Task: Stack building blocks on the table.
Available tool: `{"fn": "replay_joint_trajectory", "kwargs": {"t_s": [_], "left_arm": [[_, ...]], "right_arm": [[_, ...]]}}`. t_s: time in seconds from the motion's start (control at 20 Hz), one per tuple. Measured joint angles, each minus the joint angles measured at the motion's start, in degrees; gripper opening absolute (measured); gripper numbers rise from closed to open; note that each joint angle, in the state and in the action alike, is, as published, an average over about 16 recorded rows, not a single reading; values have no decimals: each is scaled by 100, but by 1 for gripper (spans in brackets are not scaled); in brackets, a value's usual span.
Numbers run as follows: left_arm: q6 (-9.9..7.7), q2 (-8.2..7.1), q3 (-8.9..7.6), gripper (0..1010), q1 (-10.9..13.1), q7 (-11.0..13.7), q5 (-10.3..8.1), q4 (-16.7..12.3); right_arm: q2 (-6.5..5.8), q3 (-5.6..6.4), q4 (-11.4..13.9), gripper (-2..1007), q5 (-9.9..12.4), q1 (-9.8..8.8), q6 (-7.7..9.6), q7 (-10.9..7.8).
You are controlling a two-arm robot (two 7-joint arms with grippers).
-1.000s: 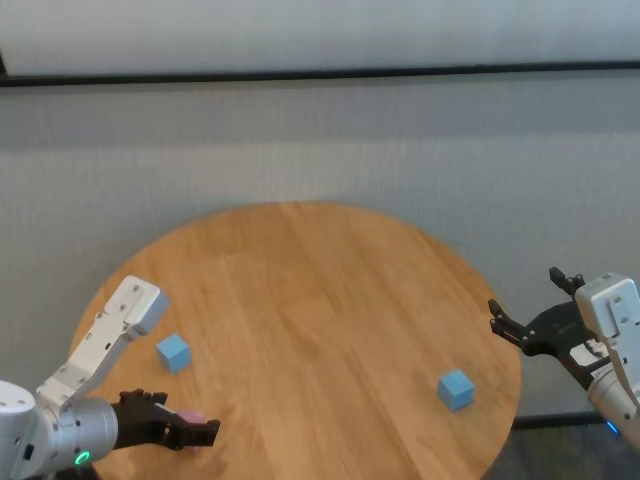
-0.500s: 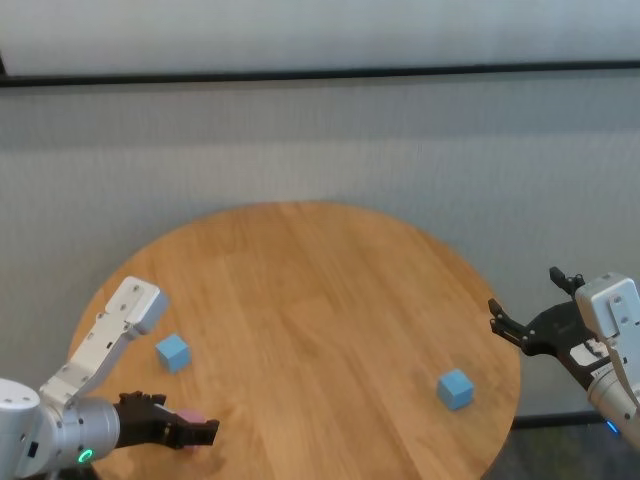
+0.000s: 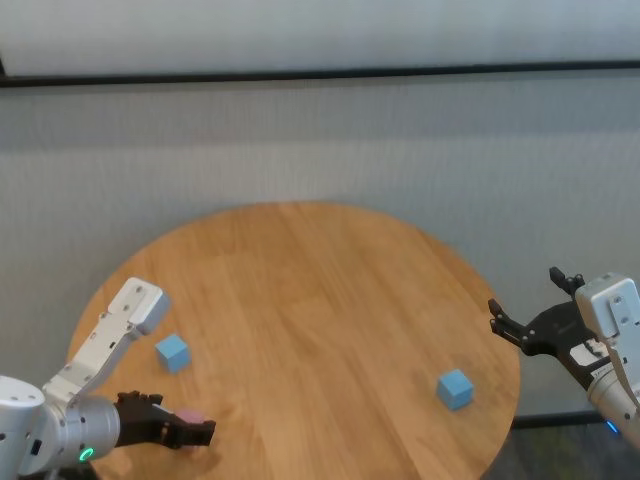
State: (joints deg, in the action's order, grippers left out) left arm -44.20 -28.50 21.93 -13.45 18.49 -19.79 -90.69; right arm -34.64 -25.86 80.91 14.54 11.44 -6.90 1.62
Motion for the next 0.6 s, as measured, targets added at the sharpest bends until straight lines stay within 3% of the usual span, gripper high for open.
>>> {"fn": "replay_joint_trajectory", "kwargs": {"t_s": [0.6], "left_arm": [[-126, 45, -4, 998, -24, 51, 99, 75]], "right_arm": [[0, 0, 0, 1005, 0, 0, 0, 0]]}}
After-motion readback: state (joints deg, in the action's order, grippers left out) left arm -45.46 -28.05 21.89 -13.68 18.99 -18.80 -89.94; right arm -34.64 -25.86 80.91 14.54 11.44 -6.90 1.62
